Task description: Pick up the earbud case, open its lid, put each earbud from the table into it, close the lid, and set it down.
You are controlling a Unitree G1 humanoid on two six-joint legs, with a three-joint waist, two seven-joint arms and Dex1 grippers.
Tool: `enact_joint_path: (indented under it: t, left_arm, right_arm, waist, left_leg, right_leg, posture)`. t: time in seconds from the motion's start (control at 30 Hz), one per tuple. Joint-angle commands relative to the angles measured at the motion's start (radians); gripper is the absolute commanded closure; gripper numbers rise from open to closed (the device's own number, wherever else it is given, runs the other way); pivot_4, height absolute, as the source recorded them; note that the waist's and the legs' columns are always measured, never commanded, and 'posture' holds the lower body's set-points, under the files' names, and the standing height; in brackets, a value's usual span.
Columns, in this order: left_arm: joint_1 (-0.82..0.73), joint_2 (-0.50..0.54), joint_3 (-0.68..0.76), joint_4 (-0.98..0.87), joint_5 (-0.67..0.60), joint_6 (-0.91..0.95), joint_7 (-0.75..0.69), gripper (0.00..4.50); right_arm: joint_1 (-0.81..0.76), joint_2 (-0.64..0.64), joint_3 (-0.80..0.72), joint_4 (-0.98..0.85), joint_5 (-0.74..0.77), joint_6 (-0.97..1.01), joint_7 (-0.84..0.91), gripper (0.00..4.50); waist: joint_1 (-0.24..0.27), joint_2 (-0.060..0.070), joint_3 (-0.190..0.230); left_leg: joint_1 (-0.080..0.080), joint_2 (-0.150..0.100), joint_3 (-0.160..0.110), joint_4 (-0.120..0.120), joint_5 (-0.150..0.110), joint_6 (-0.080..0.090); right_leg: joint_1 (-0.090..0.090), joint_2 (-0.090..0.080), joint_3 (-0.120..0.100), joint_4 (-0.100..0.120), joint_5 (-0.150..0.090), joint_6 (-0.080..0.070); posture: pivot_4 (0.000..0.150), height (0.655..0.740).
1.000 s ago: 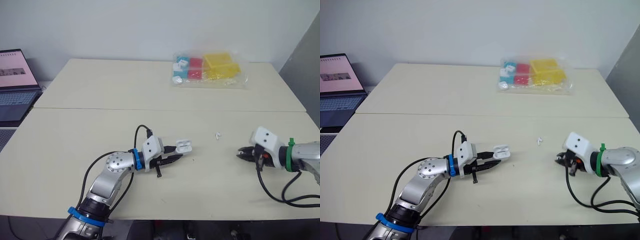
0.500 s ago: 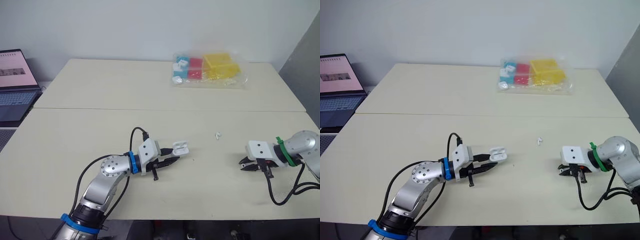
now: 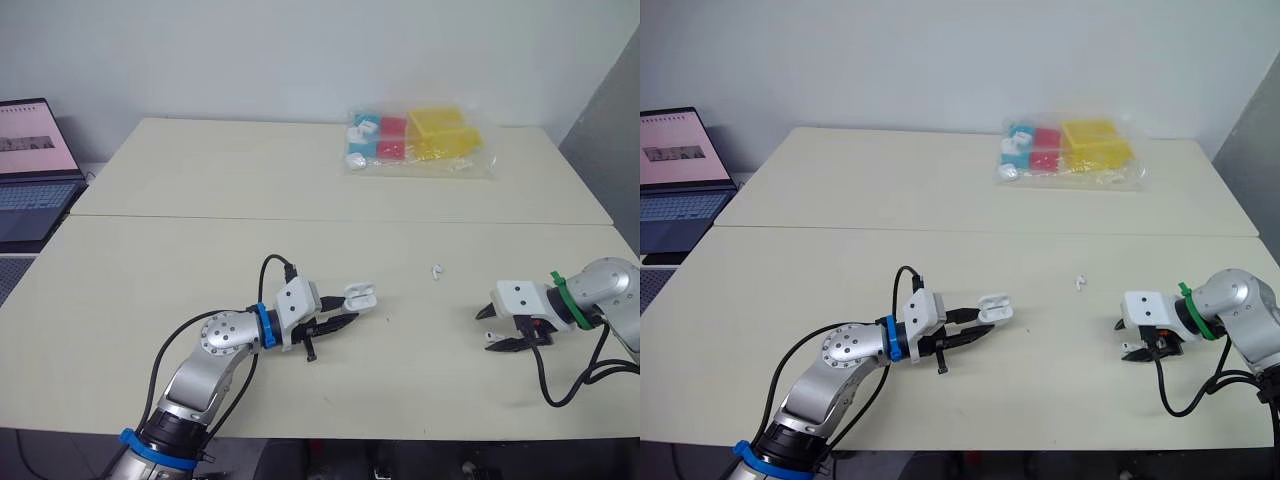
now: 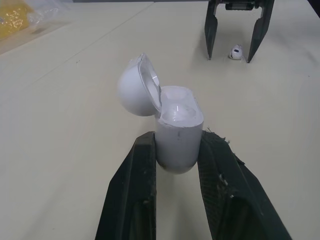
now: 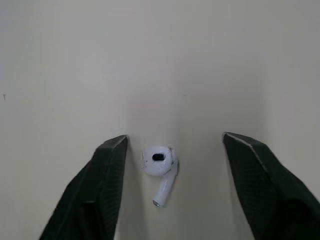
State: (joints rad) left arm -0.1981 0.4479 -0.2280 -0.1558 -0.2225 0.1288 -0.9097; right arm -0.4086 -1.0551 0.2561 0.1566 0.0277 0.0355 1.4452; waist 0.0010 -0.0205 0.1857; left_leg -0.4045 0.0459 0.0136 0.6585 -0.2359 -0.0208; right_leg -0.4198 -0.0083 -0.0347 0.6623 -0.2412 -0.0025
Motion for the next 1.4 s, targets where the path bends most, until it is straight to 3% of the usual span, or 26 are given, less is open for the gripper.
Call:
enact_joint_path:
  t: [0.03, 0.23, 0.33, 0.53, 0.9, 1.3, 1.4]
  left_arm:
    - [-0.007, 0.003, 0.014, -0.030, -0.011, -0.008, 0.002, 3.71]
    - [-0.005, 0.000, 0.013, -0.028, -0.012, -0.010, 0.004, 3.71]
    - [-0.004, -0.005, 0.008, -0.022, -0.008, -0.016, 0.006, 3.71]
    - [-0.011, -0.016, 0.000, -0.008, 0.000, -0.023, 0.008, 3.71]
    - [0.003, -0.020, 0.002, -0.003, 0.007, -0.038, 0.014, 3.71]
    - [0.014, -0.024, -0.002, -0.007, 0.012, -0.043, 0.026, 3.71]
    - [0.014, -0.024, -0.003, -0.006, 0.011, -0.042, 0.027, 3.71]
  right_arm:
    - [0.004, -0.048, -0.065, -0.076, 0.057, 0.037, 0.047, 1.35]
    - [0.060, -0.118, -0.136, -0.214, 0.124, 0.168, 0.050, 1.35]
    - [0.080, -0.155, -0.118, -0.336, 0.003, 0.390, -0.081, 1.35]
    - [0.062, -0.135, -0.065, -0.437, 0.019, 0.618, -0.102, 1.35]
    - [-0.028, -0.060, 0.094, -0.357, -0.070, 0.642, -0.126, 1.35]
    - [-0.051, -0.068, 0.134, -0.310, -0.103, 0.589, -0.085, 1.35]
    - [-0.050, -0.064, 0.131, -0.309, -0.107, 0.582, -0.083, 1.93]
  waist:
    - [0.000, 0.000, 0.000]
    - [0.002, 0.000, 0.000]
    - [0.003, 0.000, 0.000]
    - [0.002, 0.001, 0.000]
    - [0.000, 0.000, 0.000]
    - [0.000, 0.000, 0.000]
    - [0.000, 0.000, 0.000]
  left_leg:
    - [0.000, 0.000, 0.000, 0.000, 0.000, 0.000]
    - [0.000, 0.000, 0.001, 0.000, 0.000, 0.000]
    - [0.001, 0.000, 0.001, 0.000, 0.000, 0.000]
    - [0.002, 0.000, 0.002, 0.000, 0.000, 0.000]
    - [0.002, 0.000, 0.003, 0.000, 0.000, 0.000]
    - [0.002, 0.000, 0.003, 0.000, 0.000, 0.000]
    - [0.002, 0.000, 0.003, 0.000, 0.000, 0.000]
  right_leg:
    - [0.000, 0.000, 0.000, 0.000, 0.000, 0.000]
    - [0.000, 0.000, 0.000, 0.000, 0.000, 0.000]
    - [0.000, -0.001, 0.000, 0.001, 0.000, 0.000]
    - [0.000, -0.001, 0.001, 0.001, 0.000, 0.000]
    - [0.000, -0.001, 0.001, 0.001, 0.000, 0.000]
    - [0.000, -0.001, 0.001, 0.001, 0.000, 0.000]
    - [0.000, -0.001, 0.001, 0.001, 0.000, 0.000]
  posture:
    - [0.150, 0.7359]
    - [0.150, 0.7359]
    - [0.150, 0.7359]
    - [0.150, 0.7359]
    - [0.150, 0.7359]
    - [0.150, 0.7359]
    - [0.150, 0.7359]
